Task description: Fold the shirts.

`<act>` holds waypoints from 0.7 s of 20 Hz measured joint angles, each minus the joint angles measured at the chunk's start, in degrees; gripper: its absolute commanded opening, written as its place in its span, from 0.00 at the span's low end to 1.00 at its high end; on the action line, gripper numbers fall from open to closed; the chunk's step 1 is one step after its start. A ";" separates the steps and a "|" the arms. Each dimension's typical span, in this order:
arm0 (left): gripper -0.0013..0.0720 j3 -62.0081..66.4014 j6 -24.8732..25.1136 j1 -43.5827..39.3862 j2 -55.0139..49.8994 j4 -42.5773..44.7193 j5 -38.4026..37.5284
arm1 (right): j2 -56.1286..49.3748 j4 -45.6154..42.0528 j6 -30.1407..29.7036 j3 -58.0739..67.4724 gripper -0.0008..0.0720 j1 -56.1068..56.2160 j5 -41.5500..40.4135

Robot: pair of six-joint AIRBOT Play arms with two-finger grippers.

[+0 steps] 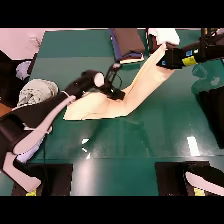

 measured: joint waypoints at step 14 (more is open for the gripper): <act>0.05 0.37 0.48 22.29 31.10 16.96 -7.28 | -23.96 12.31 -4.94 3.63 0.12 29.46 -27.56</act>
